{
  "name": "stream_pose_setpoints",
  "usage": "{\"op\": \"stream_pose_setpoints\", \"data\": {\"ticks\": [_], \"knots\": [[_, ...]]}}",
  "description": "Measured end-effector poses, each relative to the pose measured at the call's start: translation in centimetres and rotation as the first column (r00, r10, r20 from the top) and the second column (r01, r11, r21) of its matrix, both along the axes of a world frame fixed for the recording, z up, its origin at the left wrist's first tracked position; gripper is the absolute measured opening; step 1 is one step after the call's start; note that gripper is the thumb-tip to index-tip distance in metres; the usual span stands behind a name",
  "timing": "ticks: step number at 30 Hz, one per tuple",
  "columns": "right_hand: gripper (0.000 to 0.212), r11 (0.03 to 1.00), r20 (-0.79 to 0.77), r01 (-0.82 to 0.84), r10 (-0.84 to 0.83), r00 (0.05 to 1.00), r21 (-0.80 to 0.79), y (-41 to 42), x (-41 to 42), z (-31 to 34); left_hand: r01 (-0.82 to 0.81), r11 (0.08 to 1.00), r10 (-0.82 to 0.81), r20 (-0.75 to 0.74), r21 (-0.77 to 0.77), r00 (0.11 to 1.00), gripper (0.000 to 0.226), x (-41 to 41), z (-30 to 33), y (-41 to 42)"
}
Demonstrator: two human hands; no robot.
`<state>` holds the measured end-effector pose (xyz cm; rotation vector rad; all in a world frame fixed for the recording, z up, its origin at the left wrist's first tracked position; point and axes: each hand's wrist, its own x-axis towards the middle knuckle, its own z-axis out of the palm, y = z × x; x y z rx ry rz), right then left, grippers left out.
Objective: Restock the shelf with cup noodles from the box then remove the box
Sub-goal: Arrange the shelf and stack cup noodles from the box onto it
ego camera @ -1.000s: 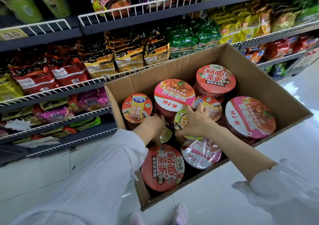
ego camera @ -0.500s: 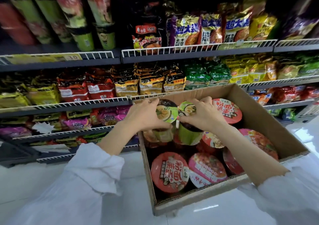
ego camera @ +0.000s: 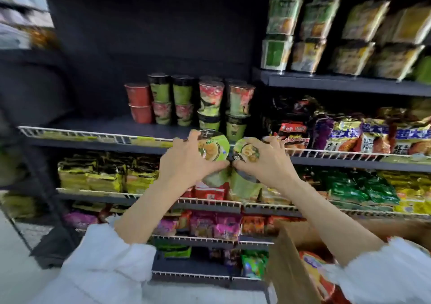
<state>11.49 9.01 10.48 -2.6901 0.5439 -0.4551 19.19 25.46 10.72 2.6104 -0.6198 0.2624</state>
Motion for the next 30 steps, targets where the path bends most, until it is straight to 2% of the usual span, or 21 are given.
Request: {"op": "stream_pose_setpoints", "data": {"ticks": [6,10,13,21,27,30], "knots": [[0.068,0.997,0.120,-0.072,0.070,0.990,0.012,5.7,12.3,2.4,-0.074,0.993,0.078,0.039,-0.094,0.996,0.096,10.0,1.4,6.6],[0.064,0.995,0.168,-0.100,0.097,0.981,0.011,6.3,20.5,3.3,-0.124,0.979,0.135,0.058,-0.161,0.989,0.094,17.1,1.9,7.9],[0.069,0.995,0.172,-0.100,0.103,0.980,-0.026,5.5,27.1,3.1,-0.138,0.976,0.154,0.083,-0.170,0.985,0.092,22.5,2.3,7.6],[0.077,0.996,-0.033,-0.085,0.084,0.996,-0.030,2.5,41.6,0.1,-0.097,0.988,0.110,0.103,-0.121,0.989,0.087,34.9,3.0,5.1],[0.075,0.998,-0.099,-0.056,0.056,0.994,0.009,1.2,46.5,-1.4,-0.029,0.988,0.046,0.111,-0.151,0.993,0.083,40.8,3.4,4.0],[0.071,0.994,-0.140,-0.079,0.089,0.986,0.076,0.3,47.7,-2.3,0.013,0.989,0.006,0.130,-0.149,0.991,0.078,42.4,4.0,3.4]]}}
